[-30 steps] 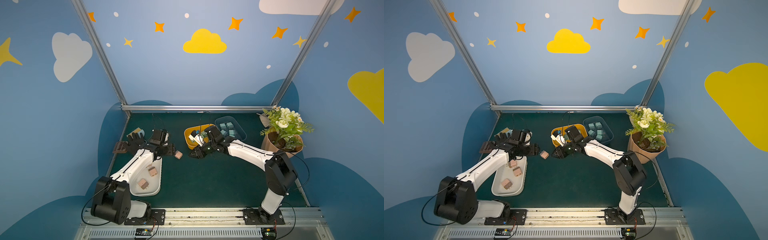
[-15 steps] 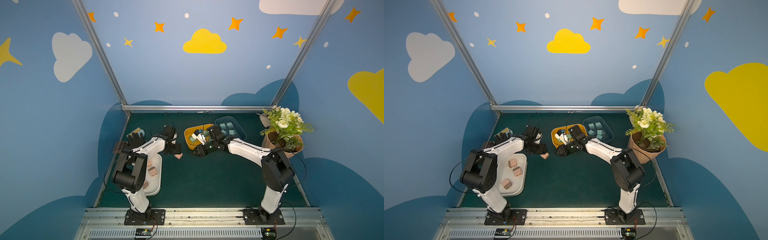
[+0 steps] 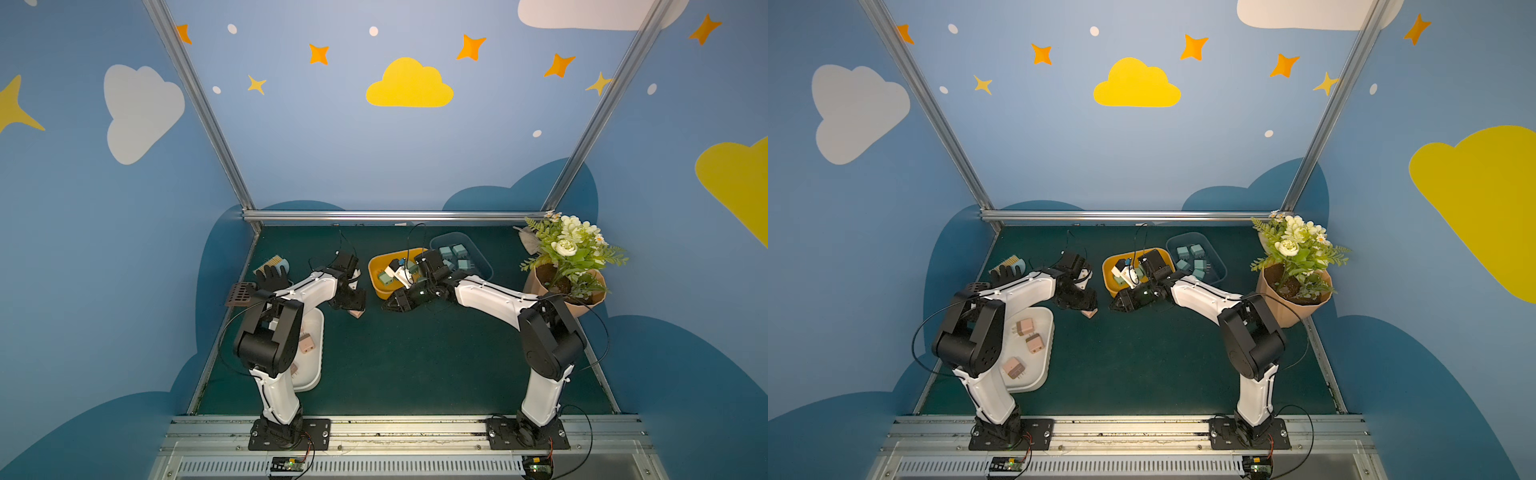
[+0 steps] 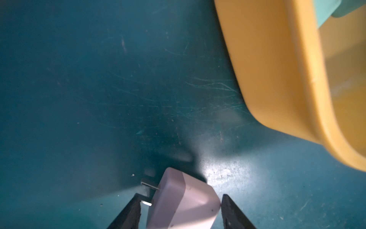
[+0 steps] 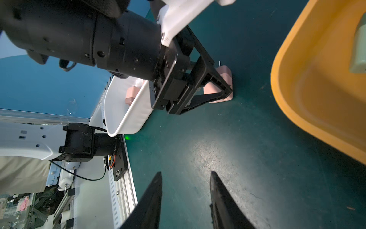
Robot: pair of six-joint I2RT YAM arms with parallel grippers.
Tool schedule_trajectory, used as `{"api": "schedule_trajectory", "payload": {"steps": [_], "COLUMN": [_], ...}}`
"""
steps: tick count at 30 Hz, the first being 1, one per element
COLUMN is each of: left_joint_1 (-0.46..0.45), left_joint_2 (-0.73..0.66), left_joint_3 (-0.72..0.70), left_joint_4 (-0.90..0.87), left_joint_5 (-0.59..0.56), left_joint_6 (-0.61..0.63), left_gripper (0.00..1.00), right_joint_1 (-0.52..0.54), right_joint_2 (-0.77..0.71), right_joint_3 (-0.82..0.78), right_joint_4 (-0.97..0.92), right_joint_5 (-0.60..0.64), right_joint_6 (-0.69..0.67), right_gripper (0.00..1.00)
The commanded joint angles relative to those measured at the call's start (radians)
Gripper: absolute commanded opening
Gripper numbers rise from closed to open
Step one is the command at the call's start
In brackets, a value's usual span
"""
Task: Place the plugs by color into the storage box
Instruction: Pick up the plug from the center of the board.
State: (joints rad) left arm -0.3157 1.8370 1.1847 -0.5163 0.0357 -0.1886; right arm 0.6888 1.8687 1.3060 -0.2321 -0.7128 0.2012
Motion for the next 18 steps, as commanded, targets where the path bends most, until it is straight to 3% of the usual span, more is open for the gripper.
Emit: {"api": "schedule_trajectory", "payload": {"steps": [1,6,18], "left_joint_1": [-0.007,-0.016,-0.038], "left_joint_2": [0.024,0.015,0.003], "left_joint_3": [0.018,0.015,0.012], "left_joint_4": [-0.043,-0.050,-0.066], "left_joint_5": [0.013,-0.008,-0.054], "left_joint_6": [-0.002,-0.003,0.025], "left_gripper": [0.65,0.68,0.64], "right_joint_1": [0.007,0.016,0.048], "right_joint_2": [0.019,0.017,-0.006], "right_joint_3": [0.033,0.046,0.064], "right_joint_4": [0.003,-0.012,-0.048], "right_joint_5": [-0.029,-0.029,-0.016], "right_joint_6": [0.009,0.001,-0.006], "right_gripper": [0.40,0.40,0.38]}}
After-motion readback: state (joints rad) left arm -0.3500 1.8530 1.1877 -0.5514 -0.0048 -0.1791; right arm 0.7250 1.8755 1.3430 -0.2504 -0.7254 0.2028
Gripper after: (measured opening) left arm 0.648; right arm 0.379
